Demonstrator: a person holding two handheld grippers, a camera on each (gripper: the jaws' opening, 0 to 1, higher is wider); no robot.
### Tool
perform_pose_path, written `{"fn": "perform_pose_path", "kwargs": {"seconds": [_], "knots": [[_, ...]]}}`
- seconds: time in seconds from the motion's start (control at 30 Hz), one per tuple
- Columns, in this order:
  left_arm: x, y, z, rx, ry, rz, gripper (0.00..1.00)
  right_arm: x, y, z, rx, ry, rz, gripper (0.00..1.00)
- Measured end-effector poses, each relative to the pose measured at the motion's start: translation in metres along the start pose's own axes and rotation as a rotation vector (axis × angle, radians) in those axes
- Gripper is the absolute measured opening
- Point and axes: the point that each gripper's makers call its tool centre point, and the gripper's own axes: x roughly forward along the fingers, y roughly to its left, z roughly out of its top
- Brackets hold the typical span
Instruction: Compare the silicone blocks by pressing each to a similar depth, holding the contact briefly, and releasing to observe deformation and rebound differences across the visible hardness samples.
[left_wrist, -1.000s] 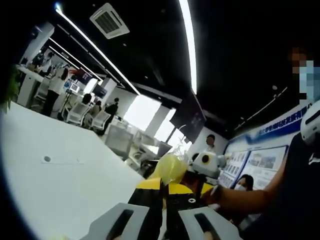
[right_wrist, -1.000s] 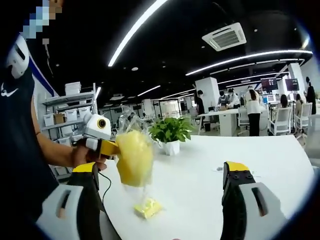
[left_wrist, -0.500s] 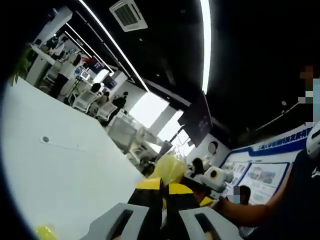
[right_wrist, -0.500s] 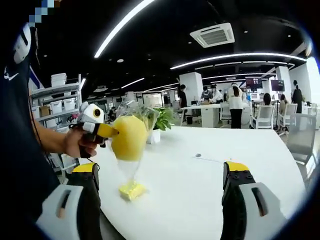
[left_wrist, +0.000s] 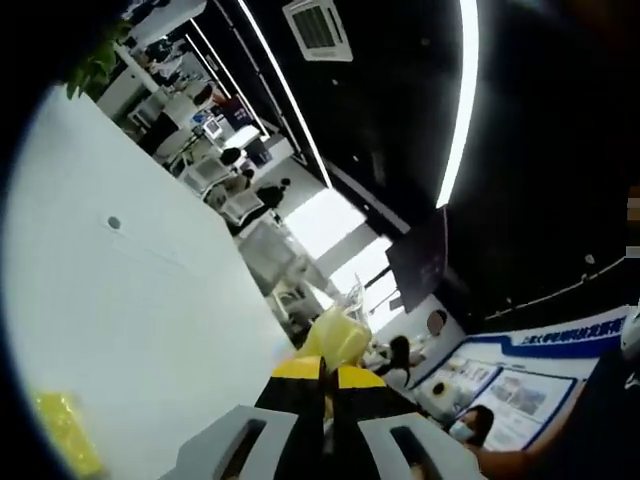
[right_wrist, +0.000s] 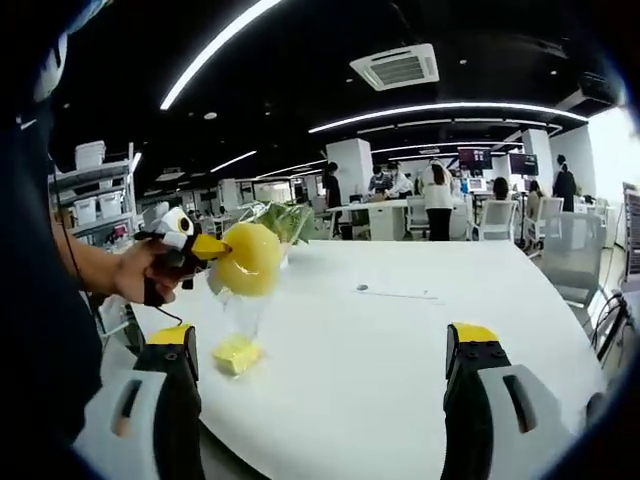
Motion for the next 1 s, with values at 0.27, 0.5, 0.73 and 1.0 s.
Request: {"fn": "perform_pose_path", "kwargs": {"seconds": [0.27,0.5,0.73,1.0], "knots": [[0.005,0.028,-0.022,-0.090,0.000,0.050,0.00,-0.013,-0.007,-0.013,0.032,0.019,-0.036,0.97],[0.011,0.054,-0.046,-0.177,0.042,0.104,0.00,-0.018,-0.008,-0.028,0.033,0.048,-0.054,0.97],[0.017,0.078,-0.060,-0.267,0.031,0.142,0.00,-0.023,-0.009,-0.033,0.049,0.049,-0.061,0.96],[0.017,0.109,-0.077,-0.336,0.030,0.209,0.00,-0.026,-0.012,-0.044,0.059,0.067,-0.070,0.96]]}}
